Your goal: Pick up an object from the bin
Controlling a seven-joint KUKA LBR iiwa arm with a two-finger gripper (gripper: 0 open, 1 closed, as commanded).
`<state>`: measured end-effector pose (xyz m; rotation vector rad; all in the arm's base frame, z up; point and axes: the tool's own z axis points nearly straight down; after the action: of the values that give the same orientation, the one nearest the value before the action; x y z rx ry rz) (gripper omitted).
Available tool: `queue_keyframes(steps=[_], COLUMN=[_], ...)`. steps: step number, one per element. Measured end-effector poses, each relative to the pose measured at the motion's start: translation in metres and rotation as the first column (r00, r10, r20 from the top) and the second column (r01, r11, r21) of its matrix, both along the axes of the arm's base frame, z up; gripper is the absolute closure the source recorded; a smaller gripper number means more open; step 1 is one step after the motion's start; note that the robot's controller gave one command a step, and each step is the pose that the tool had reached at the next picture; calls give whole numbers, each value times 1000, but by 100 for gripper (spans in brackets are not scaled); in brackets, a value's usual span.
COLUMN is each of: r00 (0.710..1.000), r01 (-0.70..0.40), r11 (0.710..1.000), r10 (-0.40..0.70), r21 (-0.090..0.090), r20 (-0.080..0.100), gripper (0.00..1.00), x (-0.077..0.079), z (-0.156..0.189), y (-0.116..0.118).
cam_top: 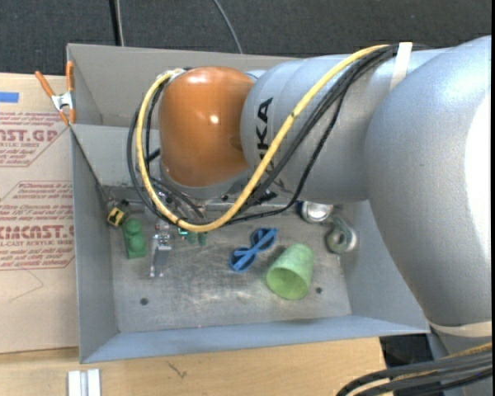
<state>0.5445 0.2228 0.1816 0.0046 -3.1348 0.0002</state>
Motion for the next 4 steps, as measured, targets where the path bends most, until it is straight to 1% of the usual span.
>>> queue_keyframes(steps=[1, 2, 3, 4], r00=[961, 773, 446, 18], r01=[-277, -634, -895, -1000], r11=[961, 773, 446, 18], r10=[276, 634, 895, 1000], r21=[3, 0, 0, -4], r20=[25, 13, 10, 13], gripper=[0, 0, 0, 0], x=[37, 50, 49, 49], z=[-78, -59, -67, -109], y=[17, 26, 26, 22])
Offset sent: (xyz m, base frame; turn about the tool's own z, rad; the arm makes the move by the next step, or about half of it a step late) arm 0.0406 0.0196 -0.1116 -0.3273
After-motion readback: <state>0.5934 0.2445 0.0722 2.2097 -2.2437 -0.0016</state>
